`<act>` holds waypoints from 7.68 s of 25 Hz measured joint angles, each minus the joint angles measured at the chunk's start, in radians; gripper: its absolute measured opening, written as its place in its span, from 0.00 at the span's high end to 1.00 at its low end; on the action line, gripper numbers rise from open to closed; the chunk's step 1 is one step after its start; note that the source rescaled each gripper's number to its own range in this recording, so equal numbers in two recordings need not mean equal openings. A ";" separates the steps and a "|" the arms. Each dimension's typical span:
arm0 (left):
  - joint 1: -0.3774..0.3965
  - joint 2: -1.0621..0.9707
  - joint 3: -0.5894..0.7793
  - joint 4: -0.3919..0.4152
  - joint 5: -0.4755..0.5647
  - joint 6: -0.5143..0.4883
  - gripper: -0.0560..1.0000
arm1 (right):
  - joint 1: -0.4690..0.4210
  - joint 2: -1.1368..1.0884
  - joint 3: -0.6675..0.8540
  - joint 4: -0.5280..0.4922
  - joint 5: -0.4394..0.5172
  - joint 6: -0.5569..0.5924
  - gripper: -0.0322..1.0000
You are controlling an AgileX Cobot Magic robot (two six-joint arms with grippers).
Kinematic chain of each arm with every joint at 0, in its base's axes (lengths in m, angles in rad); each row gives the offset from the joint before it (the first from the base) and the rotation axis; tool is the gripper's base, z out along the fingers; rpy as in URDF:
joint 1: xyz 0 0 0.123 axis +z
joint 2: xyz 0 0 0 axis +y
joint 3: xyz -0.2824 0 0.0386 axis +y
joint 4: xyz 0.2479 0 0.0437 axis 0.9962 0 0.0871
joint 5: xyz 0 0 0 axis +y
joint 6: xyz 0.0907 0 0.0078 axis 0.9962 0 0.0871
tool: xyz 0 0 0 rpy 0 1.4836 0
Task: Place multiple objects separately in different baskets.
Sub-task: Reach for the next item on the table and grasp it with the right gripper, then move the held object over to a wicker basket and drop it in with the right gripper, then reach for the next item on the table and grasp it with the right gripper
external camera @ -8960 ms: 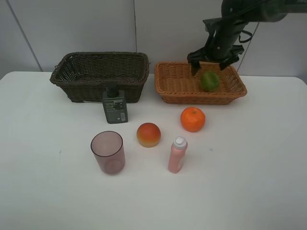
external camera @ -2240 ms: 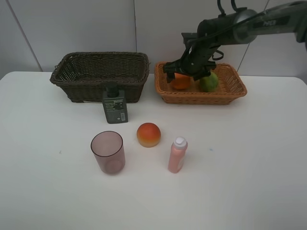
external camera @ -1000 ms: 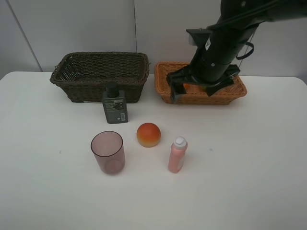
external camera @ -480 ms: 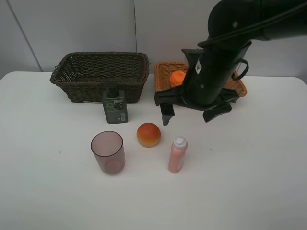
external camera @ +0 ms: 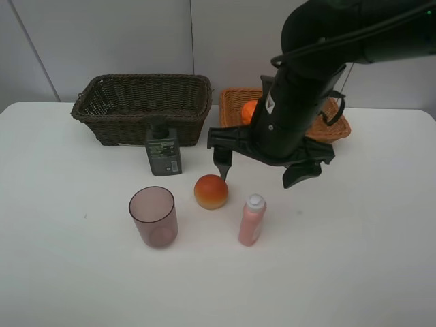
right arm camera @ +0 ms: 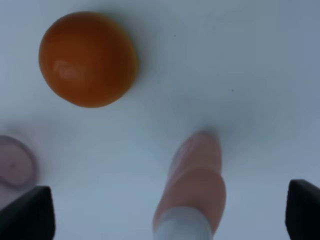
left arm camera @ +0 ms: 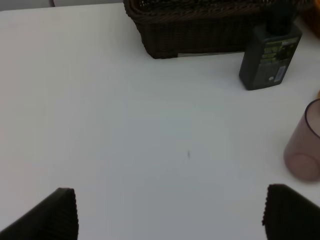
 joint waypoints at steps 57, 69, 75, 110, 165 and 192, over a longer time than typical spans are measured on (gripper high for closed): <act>0.000 0.000 0.000 0.000 0.000 0.000 0.04 | 0.044 0.150 0.106 0.019 -0.105 0.142 0.96; 0.000 0.000 0.000 0.000 0.000 0.000 0.04 | 0.044 0.057 -0.065 0.023 0.077 -0.367 0.97; 0.000 0.000 0.000 0.000 0.000 0.000 0.04 | 0.040 0.061 -0.260 0.023 0.172 -0.537 0.97; 0.000 0.000 0.000 0.000 0.000 0.000 0.04 | -0.086 0.663 -0.841 -0.127 -0.347 -0.655 0.97; 0.000 0.000 0.000 0.000 0.000 0.000 0.04 | -0.064 0.302 -0.473 0.040 0.177 -1.636 0.16; 0.000 0.000 0.000 0.000 0.000 0.000 0.04 | -0.026 0.378 -0.282 0.105 -0.073 -1.981 0.09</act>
